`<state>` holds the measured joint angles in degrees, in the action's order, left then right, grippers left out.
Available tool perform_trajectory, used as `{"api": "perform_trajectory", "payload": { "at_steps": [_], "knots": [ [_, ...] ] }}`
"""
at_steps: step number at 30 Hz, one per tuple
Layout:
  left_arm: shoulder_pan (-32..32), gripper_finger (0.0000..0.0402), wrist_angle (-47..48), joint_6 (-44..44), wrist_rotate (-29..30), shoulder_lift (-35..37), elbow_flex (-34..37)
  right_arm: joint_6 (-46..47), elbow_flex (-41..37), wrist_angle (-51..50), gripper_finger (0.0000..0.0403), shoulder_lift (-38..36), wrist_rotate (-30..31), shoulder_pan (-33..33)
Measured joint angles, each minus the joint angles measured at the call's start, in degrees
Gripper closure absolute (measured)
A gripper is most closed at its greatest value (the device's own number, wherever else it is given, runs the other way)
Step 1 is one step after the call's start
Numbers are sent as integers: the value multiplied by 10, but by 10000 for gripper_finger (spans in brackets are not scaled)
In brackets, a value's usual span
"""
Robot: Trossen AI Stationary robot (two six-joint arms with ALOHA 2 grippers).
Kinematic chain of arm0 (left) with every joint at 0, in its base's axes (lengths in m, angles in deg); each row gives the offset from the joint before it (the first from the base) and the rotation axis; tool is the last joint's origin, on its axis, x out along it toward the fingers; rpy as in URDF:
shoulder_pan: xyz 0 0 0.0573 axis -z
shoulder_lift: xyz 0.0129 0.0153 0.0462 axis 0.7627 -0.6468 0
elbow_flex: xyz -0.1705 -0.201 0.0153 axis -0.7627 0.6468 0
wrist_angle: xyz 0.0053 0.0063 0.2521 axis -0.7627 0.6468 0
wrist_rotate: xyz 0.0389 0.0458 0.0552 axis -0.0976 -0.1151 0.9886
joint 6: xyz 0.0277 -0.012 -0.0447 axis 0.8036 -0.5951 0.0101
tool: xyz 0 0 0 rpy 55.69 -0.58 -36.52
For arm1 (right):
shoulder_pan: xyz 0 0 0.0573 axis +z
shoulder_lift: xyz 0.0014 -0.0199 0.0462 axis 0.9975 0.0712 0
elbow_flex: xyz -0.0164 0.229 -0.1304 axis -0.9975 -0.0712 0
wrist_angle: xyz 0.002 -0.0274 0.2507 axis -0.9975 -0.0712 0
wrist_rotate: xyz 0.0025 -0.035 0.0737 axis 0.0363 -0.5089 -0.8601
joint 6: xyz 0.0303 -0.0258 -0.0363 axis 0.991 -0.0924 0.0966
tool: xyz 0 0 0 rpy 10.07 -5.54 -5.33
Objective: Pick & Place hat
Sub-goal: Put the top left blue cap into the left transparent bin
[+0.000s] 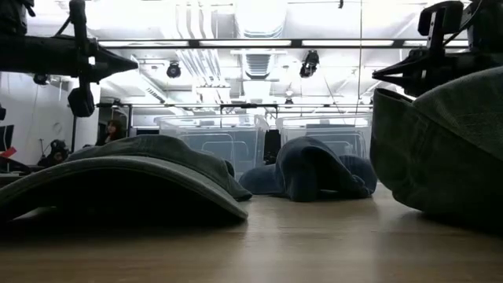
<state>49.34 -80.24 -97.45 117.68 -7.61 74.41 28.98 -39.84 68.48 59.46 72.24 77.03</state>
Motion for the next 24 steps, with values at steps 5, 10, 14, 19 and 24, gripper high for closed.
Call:
{"api": "perform_trajectory", "payload": {
  "at_steps": [5, 10, 14, 19, 24],
  "knots": [
    [0, 399, 0, 14, -5, 0, 0, 17, 36, -4, 394, 8, -3, 8],
    [0, 399, 1, 21, -5, -1, 0, -19, 136, -82, 394, 65, -5, 8],
    [0, 399, 0, 12, -4, 0, 0, 5, 213, -97, 394, 143, -17, 8],
    [0, 399, 0, -1, -3, 0, -1, 5, 303, -95, 377, 261, -84, 17],
    [0, 399, -5, -7, 1, -1, -1, 30, 396, -92, 310, 394, -100, 55]
  ]
}}
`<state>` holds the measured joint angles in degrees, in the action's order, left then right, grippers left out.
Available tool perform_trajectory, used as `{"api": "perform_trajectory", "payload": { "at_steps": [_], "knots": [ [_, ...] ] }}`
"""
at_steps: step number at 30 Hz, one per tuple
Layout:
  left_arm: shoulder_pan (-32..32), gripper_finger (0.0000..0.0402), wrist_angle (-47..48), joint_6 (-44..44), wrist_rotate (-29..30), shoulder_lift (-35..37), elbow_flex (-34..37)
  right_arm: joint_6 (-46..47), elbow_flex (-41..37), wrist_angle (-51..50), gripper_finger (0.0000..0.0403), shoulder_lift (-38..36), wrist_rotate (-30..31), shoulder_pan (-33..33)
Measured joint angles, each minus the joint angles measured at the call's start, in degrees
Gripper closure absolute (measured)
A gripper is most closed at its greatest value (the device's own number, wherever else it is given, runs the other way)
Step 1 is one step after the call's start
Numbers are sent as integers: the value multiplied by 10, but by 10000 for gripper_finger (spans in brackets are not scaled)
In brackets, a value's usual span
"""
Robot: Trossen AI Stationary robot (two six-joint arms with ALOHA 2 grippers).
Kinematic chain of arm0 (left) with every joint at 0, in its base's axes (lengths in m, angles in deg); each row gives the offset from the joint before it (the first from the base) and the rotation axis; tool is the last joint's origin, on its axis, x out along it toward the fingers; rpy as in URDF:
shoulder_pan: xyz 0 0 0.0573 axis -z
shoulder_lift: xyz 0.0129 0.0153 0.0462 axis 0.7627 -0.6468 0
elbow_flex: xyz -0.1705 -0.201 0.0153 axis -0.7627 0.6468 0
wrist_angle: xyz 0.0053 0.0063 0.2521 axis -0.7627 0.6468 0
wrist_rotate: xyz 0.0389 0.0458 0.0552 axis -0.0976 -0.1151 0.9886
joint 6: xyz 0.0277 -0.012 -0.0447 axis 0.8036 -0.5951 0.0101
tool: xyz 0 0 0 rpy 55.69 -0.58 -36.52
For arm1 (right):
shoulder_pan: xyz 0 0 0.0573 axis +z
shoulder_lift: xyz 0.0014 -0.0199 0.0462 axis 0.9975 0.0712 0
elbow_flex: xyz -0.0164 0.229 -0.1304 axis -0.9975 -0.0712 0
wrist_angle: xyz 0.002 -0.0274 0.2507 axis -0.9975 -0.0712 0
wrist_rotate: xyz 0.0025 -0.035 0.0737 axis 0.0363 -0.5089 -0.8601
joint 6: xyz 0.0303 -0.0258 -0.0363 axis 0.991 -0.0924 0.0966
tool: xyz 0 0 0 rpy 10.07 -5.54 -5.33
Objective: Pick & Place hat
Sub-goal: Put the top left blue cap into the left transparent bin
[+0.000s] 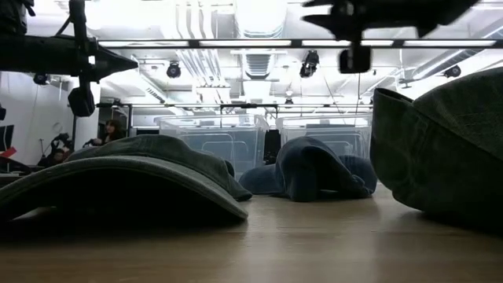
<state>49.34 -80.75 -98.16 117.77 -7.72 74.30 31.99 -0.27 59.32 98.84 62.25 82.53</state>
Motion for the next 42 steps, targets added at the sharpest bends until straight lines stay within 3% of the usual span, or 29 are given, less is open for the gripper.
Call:
{"api": "perform_trajectory", "payload": {
  "at_steps": [4, 8, 14, 20, 28, 36, 42],
  "knots": [
    [0, 399, -4, 0, 0, 0, 0, 68, 66, -1, 243, 115, 1, 31],
    [0, 399, -4, 0, -1, 0, 0, 116, 125, -1, 200, 223, 15, 49],
    [0, 399, -4, 0, -2, 0, 0, 154, 214, -1, 184, 364, 48, 73],
    [0, 399, -4, 0, -2, 0, 0, 175, 275, -3, 184, 448, 64, 83],
    [0, 399, -4, 0, -2, 0, 0, 203, 270, -52, 184, 439, 89, 86],
    [0, 399, -3, 1, -3, 0, 0, 226, 270, -231, 184, 366, 254, 110],
    [0, 399, -1, 4, -2, 0, 0, 242, 266, -225, 184, 392, 249, 104]
  ]
}}
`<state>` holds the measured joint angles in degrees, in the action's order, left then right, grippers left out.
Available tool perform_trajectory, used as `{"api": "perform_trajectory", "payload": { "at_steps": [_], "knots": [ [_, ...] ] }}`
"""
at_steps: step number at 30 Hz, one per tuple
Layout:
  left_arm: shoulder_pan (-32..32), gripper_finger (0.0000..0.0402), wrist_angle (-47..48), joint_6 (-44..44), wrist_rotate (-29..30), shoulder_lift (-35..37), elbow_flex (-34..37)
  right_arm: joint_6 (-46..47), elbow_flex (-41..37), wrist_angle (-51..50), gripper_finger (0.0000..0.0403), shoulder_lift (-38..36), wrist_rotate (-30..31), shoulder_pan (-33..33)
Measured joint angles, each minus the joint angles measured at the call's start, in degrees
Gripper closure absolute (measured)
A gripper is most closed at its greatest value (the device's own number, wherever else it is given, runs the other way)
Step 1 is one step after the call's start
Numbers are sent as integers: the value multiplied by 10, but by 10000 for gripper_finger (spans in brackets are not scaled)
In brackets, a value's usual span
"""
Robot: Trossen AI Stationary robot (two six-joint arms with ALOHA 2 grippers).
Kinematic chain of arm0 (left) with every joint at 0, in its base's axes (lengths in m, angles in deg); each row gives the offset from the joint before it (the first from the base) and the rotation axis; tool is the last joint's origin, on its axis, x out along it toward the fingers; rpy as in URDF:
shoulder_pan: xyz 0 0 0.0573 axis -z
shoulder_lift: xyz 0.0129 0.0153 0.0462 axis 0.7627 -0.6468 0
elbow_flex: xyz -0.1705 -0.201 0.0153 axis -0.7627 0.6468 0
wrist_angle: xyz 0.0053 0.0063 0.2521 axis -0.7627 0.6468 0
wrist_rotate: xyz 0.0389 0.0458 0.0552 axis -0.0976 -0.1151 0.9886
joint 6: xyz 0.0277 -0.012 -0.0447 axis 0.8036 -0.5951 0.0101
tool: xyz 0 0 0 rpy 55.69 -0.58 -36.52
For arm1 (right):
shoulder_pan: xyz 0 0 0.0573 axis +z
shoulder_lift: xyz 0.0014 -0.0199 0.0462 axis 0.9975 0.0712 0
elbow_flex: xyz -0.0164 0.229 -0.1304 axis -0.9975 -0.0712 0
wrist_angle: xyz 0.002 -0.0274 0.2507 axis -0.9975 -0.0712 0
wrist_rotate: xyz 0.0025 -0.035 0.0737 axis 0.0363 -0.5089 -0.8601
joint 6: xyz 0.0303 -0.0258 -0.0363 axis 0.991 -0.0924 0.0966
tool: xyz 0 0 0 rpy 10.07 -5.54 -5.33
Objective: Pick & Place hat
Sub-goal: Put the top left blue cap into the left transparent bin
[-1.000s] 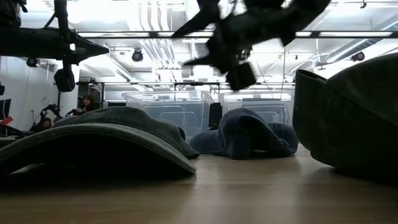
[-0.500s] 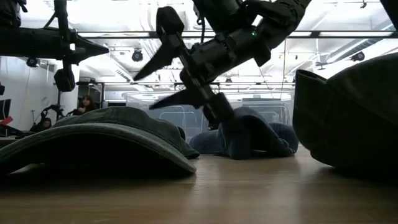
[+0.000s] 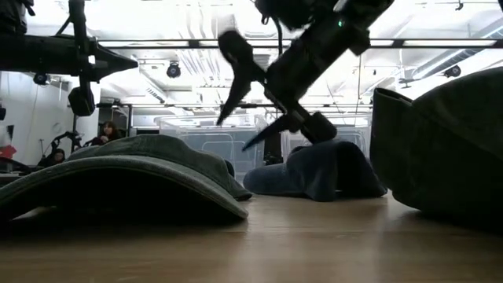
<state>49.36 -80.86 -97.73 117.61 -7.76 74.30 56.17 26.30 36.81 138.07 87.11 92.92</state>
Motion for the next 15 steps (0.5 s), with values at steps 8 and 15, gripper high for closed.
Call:
{"api": "perform_trajectory", "payload": {
  "at_steps": [8, 15],
  "knots": [
    [0, 399, 2, 1, 0, 0, 0, 4, 3, 64, 184, 46, -31, -20],
    [0, 399, 2, 1, 0, 0, 0, 17, 4, 102, 188, 68, -36, -23]
  ]
}}
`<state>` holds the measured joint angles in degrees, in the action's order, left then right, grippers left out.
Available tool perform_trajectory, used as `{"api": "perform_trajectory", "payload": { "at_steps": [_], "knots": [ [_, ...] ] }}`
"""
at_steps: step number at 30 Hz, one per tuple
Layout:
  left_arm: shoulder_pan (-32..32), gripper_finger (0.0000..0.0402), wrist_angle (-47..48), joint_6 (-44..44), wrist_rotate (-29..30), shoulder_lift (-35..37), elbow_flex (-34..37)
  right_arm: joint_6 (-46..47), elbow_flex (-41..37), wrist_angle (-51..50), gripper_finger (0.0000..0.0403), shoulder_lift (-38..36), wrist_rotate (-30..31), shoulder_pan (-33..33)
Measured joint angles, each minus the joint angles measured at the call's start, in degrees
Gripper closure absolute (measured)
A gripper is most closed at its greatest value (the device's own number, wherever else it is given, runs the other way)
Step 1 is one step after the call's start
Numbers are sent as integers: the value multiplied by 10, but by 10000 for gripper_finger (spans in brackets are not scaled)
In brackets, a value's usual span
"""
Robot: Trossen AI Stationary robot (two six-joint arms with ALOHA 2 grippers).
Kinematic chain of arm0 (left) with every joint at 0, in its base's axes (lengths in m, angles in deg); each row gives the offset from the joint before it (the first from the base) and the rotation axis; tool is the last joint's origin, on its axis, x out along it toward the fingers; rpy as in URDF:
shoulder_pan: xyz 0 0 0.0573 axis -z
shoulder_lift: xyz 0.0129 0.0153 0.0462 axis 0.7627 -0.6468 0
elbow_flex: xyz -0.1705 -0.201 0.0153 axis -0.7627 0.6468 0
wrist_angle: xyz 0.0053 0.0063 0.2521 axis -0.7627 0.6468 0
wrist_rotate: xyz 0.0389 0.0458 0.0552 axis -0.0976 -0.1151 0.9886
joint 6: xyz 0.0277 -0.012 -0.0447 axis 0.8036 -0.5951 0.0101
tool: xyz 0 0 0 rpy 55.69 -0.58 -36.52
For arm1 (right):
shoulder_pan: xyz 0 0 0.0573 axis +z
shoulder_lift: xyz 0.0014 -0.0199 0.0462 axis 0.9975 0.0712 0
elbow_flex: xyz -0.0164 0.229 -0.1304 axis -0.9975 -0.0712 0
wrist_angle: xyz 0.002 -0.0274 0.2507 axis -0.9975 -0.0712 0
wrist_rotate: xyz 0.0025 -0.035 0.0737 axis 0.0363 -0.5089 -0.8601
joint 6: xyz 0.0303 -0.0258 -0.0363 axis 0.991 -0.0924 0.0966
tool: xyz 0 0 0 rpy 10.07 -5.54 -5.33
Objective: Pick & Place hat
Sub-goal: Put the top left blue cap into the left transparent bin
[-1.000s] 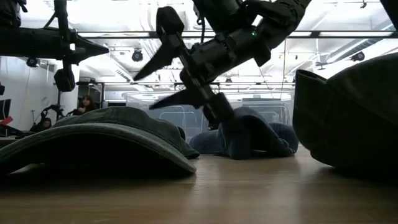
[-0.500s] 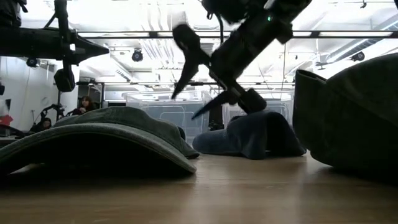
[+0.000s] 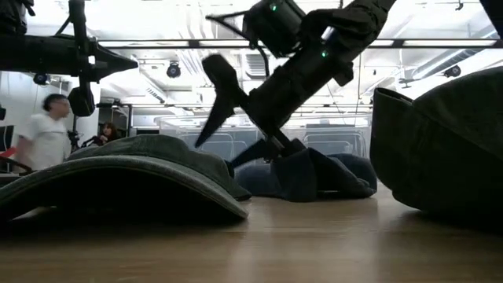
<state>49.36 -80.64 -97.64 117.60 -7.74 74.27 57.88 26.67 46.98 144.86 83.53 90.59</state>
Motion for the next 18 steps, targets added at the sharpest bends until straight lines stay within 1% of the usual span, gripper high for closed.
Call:
{"api": "perform_trajectory", "payload": {
  "at_steps": [3, 5, 8, 11, 13, 18],
  "knots": [
    [0, 399, 0, 0, 0, 0, 0, -19, 0, 1, 211, -3, 4, -1],
    [0, 399, 0, 0, 0, 0, 0, -31, 0, 2, 239, -7, 5, -2],
    [0, 399, 0, 0, 0, 0, 0, -46, 0, 3, 298, -9, 4, -5],
    [0, 399, 0, 0, 0, 0, 0, -62, 0, 16, 369, -9, 3, -7],
    [0, 399, 0, 0, 0, 0, 0, -70, 1, 31, 380, -15, 3, -7],
    [0, 399, -3, -15, -1, 0, 0, -97, 0, 52, 390, -38, 14, -5]
  ]
}}
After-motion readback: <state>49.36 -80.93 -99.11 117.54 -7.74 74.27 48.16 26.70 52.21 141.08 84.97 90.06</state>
